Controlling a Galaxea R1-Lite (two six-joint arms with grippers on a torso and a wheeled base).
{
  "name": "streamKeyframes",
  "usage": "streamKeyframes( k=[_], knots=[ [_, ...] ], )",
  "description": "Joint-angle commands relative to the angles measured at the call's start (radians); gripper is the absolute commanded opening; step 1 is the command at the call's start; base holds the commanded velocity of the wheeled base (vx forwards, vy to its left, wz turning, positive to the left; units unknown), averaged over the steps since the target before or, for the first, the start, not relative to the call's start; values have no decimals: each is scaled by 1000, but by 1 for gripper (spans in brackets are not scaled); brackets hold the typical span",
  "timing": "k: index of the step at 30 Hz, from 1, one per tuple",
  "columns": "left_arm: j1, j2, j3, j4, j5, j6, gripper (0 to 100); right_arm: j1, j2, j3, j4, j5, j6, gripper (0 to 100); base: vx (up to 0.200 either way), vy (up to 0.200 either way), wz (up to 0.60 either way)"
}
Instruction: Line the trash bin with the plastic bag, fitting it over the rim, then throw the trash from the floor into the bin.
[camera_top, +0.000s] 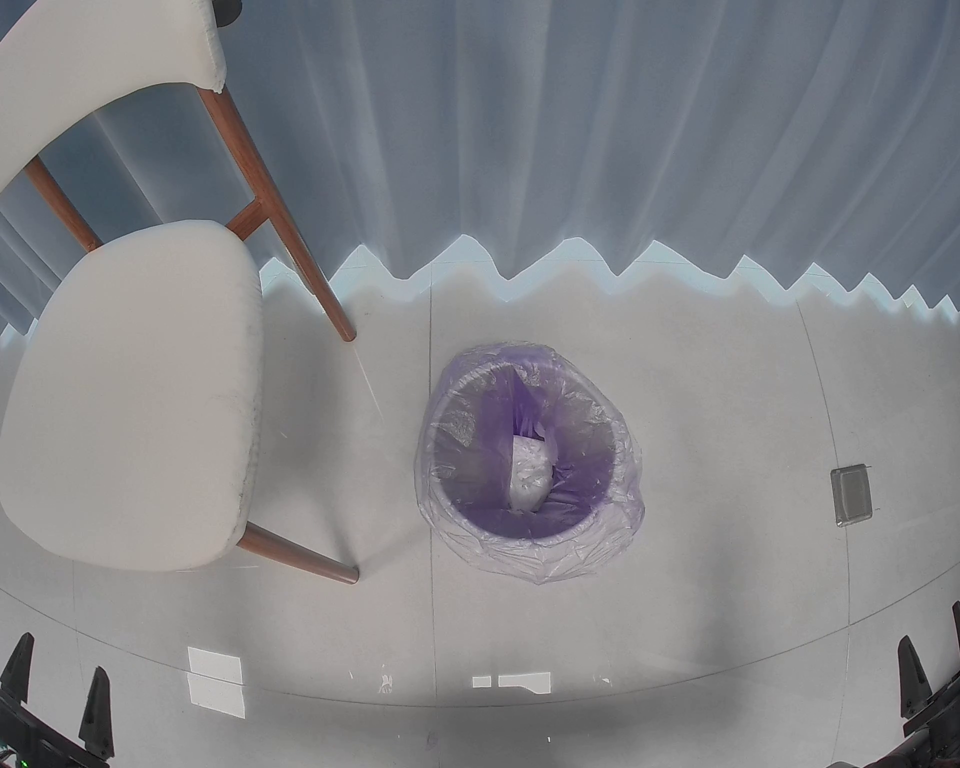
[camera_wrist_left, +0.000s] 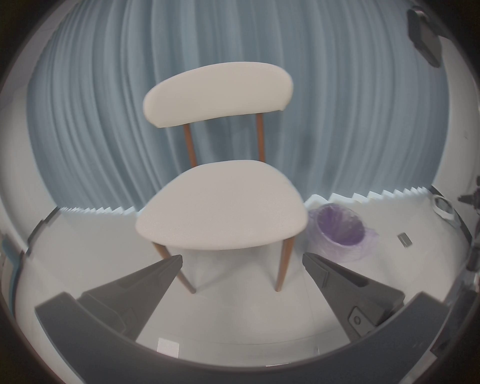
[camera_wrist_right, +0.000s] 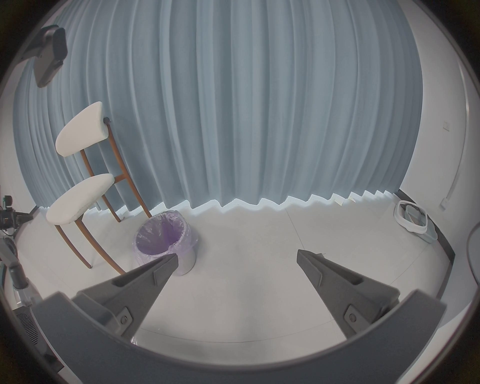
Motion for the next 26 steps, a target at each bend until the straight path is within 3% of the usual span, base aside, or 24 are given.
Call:
streamKeyframes(
  k=[1, 3, 5, 8, 10, 12, 13, 14, 17, 18, 19, 26],
  knots=[
    [-3, -10, 12, 11, -146, 39, 100, 1, -10, 18, 0, 2, -8, 100, 0, 0, 0],
    [-3, -9, 8, 11, -100, -4, 100, 1, -10, 18, 0, 3, -15, 100, 0, 0, 0],
    [-1, -12, 18, -1, 8, -9, 100, 1, -10, 18, 0, 5, -19, 100, 0, 0, 0],
    [-1, -12, 18, -1, 6, 78, 100, 1, -10, 18, 0, 5, -19, 100, 0, 0, 0],
    [0, -12, 18, -2, 22, 34, 100, 1, -10, 18, 0, 3, -12, 100, 0, 0, 0],
    [0, -12, 15, -4, 95, 17, 100, 1, -10, 18, 0, 3, -9, 100, 0, 0, 0],
    [-1, -12, 15, -4, 209, 3, 100, 1, -10, 18, 0, 2, -6, 100, 0, 0, 0],
    [-3, -12, 15, -6, 220, 9, 100, 1, -10, 18, -1, 0, -2, 100, 0, 0, 0],
    [-6, -10, 15, -4, 23, 31, 100, 1, -10, 18, -1, 0, 1, 100, 0, 0, 0],
    [-6, -10, 15, -4, 23, 31, 100, 1, -10, 18, -1, 0, 1, 100, 0, 0, 0],
    [-7, -9, 18, 21, -116, -18, 100, 1, -10, 18, 0, 0, -2, 100, 0, 0, 0],
    [-4, -10, 18, 44, -66, -41, 100, 1, -10, 16, -1, 0, 1, 100, 0, 0, 0]
  ],
)
